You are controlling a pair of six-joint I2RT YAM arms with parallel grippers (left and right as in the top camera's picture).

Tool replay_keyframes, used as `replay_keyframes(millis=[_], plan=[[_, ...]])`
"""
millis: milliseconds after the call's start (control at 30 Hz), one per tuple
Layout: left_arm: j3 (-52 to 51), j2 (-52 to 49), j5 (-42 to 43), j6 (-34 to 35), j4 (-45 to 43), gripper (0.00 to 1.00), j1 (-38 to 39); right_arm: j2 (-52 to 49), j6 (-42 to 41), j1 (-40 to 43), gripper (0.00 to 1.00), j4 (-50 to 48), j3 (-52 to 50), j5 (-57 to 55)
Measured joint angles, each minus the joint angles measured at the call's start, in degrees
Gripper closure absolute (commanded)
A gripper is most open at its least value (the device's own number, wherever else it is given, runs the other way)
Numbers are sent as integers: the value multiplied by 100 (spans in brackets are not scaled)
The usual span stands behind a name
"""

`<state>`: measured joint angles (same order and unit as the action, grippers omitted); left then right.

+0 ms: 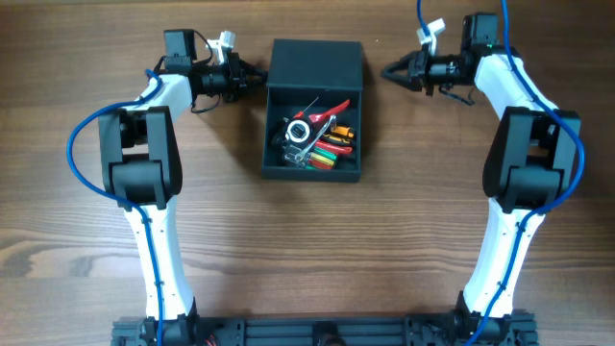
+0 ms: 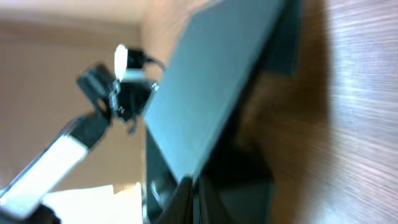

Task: Pack container
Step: 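Grip the lid edges with both grippers and fold it down shut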

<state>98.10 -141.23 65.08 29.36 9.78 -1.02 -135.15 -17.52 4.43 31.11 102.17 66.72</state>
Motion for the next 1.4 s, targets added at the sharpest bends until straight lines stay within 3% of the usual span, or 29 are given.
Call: replay_keyframes(millis=[200, 400, 867, 1400], plan=[[0, -33, 20, 385, -474, 96, 2, -192, -1515, 0, 96, -2079, 7, 890], [0, -33, 39, 468, -492, 96, 0, -533, -2323, 0, 96, -2092, 7, 1169], [0, -33, 44, 487, -494, 96, 0, -533, -1773, -24, 96, -1692, -422, 951], [0, -33, 44, 487, -494, 96, 0, -533, -1331, -304, 96, -1397, -422, -37]])
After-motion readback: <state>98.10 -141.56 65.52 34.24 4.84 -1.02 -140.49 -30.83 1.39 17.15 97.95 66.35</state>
